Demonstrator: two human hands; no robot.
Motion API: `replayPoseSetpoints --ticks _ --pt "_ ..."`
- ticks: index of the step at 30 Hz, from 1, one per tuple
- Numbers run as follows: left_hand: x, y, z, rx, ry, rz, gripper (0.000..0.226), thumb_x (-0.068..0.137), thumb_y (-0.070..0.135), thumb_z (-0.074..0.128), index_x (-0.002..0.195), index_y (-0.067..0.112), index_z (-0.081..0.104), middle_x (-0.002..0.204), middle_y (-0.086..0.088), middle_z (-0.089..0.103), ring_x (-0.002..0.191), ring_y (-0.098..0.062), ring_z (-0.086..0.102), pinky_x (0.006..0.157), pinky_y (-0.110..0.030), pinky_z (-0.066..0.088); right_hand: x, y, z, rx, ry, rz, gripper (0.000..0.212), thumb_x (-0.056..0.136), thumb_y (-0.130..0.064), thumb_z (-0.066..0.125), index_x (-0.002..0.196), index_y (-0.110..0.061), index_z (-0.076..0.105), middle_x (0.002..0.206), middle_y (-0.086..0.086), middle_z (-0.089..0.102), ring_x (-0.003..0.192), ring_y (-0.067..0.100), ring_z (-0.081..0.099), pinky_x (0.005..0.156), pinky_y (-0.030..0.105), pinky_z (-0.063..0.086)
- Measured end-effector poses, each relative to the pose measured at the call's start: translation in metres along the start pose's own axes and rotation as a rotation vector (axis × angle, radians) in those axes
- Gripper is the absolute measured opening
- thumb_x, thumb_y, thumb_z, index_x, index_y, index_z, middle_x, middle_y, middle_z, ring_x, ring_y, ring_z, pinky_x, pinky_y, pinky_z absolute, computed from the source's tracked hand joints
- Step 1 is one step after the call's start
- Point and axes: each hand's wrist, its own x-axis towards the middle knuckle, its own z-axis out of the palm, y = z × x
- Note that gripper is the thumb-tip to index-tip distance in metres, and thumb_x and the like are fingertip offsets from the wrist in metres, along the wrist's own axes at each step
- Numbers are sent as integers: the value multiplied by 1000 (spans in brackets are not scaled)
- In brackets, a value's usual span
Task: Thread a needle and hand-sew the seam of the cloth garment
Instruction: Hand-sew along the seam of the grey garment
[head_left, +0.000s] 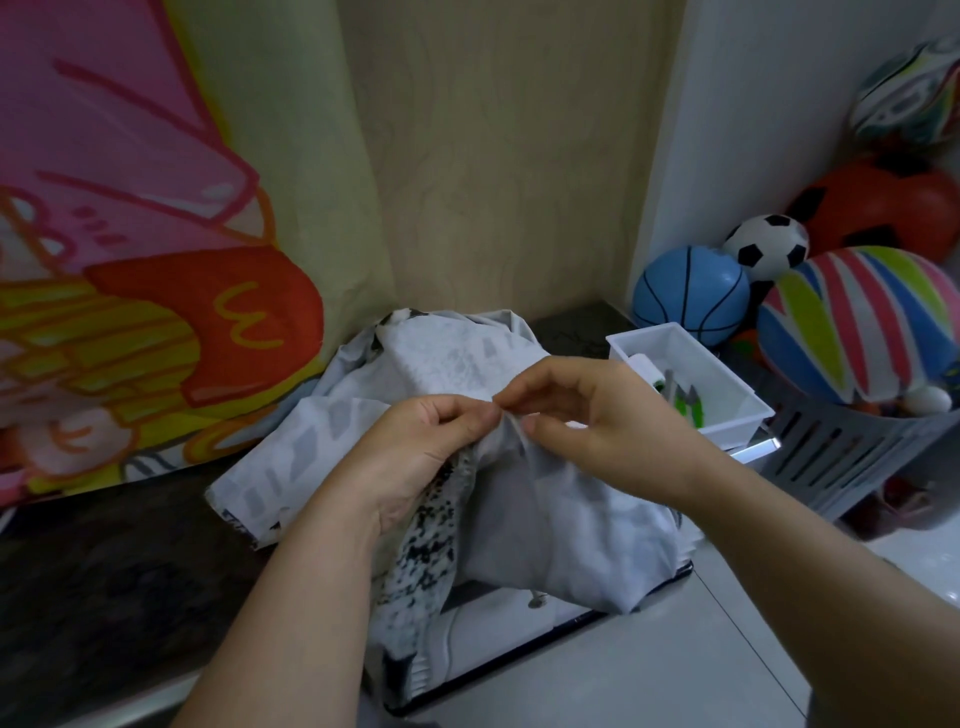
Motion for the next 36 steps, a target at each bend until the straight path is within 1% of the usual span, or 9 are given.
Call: replayPoseSetpoints --ticks 3,7,11,17,23,27,30,33,36 --pt "1 0 5 15 14 9 30 71 32 66 88 9 73 94 -9 75 93 -17 69 90 -26 52 2 4 5 -99 38 -34 16 82 -8 68 95 -18 72 93 -8 72 88 1 65 85 19 51" --pt "1 -1 9 30 17 0 14 86 18 62 88 9 72 97 -13 74 94 -19 68 91 -28 52 5 9 8 -105 125 -64 17 80 -15 73 80 -32 69 85 -10 71 82 6 65 80 26 53" --pt "4 -2 12 23 28 -22 13 87 16 64 78 15 73 87 -7 75 87 -18 69 89 -31 52 7 15 7 -128 117 -46 17 80 -16 72 86 -31 68 90 -9 70 84 6 63 81 25 51" --pt "6 -4 15 -79 7 -55 13 87 13 62 87 7 73 89 -11 74 86 -17 70 86 -26 54 10 24 7 -209 84 -184 25 79 -8 72 102 -19 73 98 -7 69 92 2 61 86 16 48" --pt "5 -2 17 -169 -38 -93 17 87 13 61 78 7 73 87 -13 74 81 -16 70 74 -20 56 10 31 13 -382 211 -413 17 79 -16 67 94 -17 75 103 -1 68 96 12 62 84 27 51" --pt "4 1 19 -220 -63 -134 20 81 17 65 87 -1 70 96 -18 72 87 -20 69 82 -24 55 10 32 12 -442 286 -517 13 82 -22 67 87 -14 76 96 1 68 90 14 59 81 22 46" --pt "6 -1 18 -250 -57 -148 22 84 15 63 94 -4 69 97 -21 71 88 -23 68 81 -27 56 11 33 12 -368 311 -476 18 81 -28 65 87 -15 76 94 -2 69 91 9 59 84 17 45" --pt "7 -3 18 -210 -15 -146 23 89 17 61 98 -2 70 100 -22 71 92 -28 68 87 -33 54 9 26 13 -185 317 -209 8 84 -22 68 88 -22 75 93 -16 68 94 -2 59 85 9 43" --pt "9 -3 19 -112 58 -131 18 87 23 65 81 10 77 93 -15 74 91 -28 69 92 -38 52 10 11 10 419 360 53 12 92 -14 55 87 -13 65 78 -5 70 82 6 68 80 20 54"
